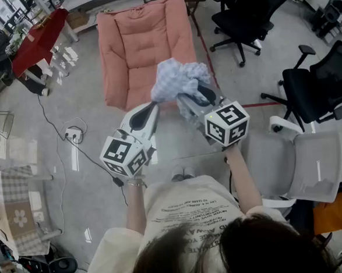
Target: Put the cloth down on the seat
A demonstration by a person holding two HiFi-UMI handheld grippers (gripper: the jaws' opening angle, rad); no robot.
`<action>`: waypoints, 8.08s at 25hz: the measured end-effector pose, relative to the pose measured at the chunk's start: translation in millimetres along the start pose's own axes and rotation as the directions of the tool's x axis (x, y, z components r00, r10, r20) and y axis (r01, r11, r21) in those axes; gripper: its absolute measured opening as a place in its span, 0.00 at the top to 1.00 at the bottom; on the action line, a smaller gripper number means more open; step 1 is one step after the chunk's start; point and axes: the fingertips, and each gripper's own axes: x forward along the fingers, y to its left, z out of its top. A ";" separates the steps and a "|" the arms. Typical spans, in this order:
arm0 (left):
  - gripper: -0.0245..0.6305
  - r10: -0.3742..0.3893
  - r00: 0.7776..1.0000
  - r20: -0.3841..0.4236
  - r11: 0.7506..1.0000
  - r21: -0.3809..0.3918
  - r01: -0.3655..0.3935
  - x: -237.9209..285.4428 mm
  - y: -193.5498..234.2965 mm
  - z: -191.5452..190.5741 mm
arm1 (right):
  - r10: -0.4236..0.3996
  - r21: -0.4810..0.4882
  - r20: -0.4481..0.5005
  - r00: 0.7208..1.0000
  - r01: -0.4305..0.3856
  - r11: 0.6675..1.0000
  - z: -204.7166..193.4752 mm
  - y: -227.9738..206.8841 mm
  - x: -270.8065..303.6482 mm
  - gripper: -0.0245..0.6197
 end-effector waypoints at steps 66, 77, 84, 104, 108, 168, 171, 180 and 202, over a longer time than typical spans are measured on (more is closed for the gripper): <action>0.98 0.065 0.996 -0.066 0.995 -0.072 -0.069 80.5 148.4 -22.2 | -0.008 0.117 -0.080 0.997 0.018 0.993 -14.5 -100.3 139.0 0.68; 0.98 0.023 0.997 -0.075 0.996 -0.085 -0.030 103.4 202.1 -19.5 | -0.038 0.134 -0.098 0.994 0.051 0.990 -9.3 -117.9 188.3 0.68; 0.98 0.001 0.997 -0.076 0.996 -0.084 -0.008 112.2 236.7 -16.9 | -0.062 0.138 -0.097 0.993 0.075 0.988 -6.3 -125.4 222.4 0.68; 0.98 -0.006 0.997 -0.083 0.990 -0.138 -0.006 116.3 303.3 -30.5 | -0.074 0.149 -0.129 0.989 0.093 0.984 -12.0 -129.7 286.4 0.68; 0.98 0.005 0.996 -0.092 0.989 -0.149 -0.019 125.8 314.5 -33.9 | -0.064 0.161 -0.151 0.986 0.089 0.983 -16.6 -141.7 299.3 0.68; 0.98 0.165 0.965 -0.204 0.932 -0.287 -0.221 321.4 534.8 -106.0 | 0.149 0.197 -0.442 0.884 -0.066 0.978 -81.0 -322.1 551.8 0.68; 0.98 0.155 0.963 -0.221 0.924 -0.312 -0.220 325.3 541.4 -124.8 | 0.152 0.191 -0.480 0.864 -0.066 0.979 -100.7 -324.7 560.7 0.68; 0.98 0.123 0.957 -0.261 0.900 -0.376 -0.218 340.7 563.0 -169.7 | 0.173 0.205 -0.563 0.808 -0.067 0.977 -149.2 -333.5 587.4 0.68; 0.98 0.077 0.909 -0.410 0.829 -0.480 -0.287 355.3 587.0 -260.8 | 0.193 0.204 -0.746 0.638 -0.057 0.977 -251.5 -346.0 622.3 0.68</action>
